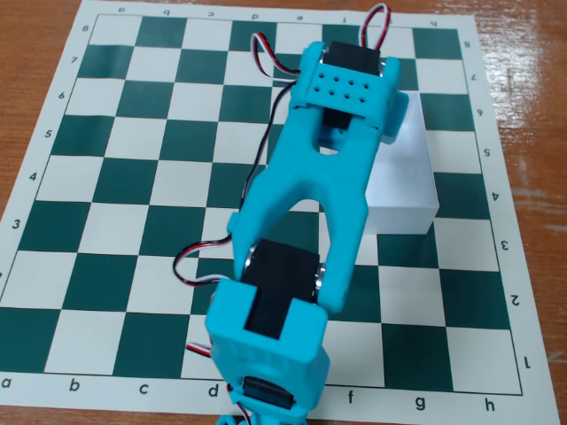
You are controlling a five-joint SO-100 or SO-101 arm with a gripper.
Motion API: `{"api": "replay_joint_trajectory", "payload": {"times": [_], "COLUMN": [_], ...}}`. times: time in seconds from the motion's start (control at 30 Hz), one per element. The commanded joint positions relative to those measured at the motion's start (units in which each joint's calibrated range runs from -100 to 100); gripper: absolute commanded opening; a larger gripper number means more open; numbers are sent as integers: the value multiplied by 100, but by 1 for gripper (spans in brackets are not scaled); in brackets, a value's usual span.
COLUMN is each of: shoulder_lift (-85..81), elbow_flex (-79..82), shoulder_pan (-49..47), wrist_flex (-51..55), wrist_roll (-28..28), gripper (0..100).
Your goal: Grab the toy horse and put it in the box.
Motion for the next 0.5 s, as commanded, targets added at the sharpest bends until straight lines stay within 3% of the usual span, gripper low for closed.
{"api": "replay_joint_trajectory", "payload": {"times": [0.0, 0.27, 0.47], "shoulder_lift": [-248, 301, 451], "elbow_flex": [402, 1030, 1267], "shoulder_pan": [317, 460, 303], "wrist_flex": [-793, -2546, -3011], "wrist_roll": [108, 157, 157], "gripper": [0, 0, 4]}}
